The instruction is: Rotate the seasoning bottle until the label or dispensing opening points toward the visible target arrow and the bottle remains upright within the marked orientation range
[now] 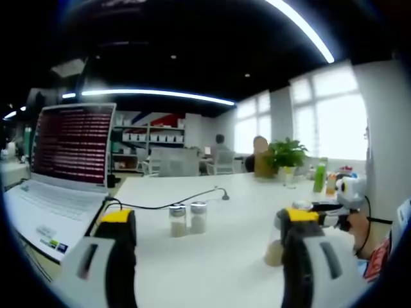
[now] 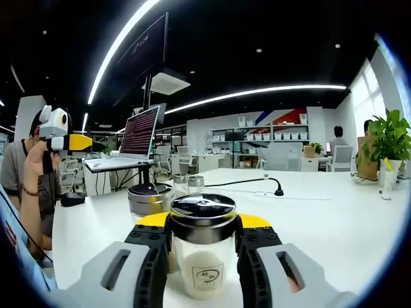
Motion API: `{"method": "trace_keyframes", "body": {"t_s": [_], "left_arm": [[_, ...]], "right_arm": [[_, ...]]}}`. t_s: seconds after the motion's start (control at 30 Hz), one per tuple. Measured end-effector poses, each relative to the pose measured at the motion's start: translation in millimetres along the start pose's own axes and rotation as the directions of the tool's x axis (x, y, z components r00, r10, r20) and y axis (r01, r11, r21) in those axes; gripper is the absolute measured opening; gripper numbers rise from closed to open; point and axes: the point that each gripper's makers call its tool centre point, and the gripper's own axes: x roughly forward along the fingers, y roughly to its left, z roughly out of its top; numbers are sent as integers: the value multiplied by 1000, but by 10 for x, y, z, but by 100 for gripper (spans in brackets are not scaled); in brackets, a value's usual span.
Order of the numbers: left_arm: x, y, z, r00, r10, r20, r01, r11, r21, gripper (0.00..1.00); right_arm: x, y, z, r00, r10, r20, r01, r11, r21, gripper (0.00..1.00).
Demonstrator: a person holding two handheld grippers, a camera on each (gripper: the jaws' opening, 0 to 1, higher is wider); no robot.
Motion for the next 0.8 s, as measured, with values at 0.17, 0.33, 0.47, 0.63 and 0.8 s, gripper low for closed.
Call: {"method": "trace_keyframes", "body": {"t_s": [0.17,0.33,0.47,0.63,0.8], "left_arm": [[16,-12,-13,1000,-6,-4,6,1000,1,98],[26,13,-32,1000,1,-9,-1,1000,-6,98],[26,1,-36,1000,-4,-7,4,1000,-7,98],[30,13,-48,1000,-1,-11,1,1000,-11,98],[17,6,-39,1000,-1,-9,0,1000,-13,97]], "right_arm": [[-3,-9,-20,1000,-2,-19,2,1000,-7,45],[-90,-72,39,1000,-24,2,24,999,24,63],[-130,-37,48,1000,1,-26,0,1000,14,64],[-152,80,95,993,100,-66,-99,995,21,68],[-205,46,174,980,164,-115,-172,983,-64,69]]}}
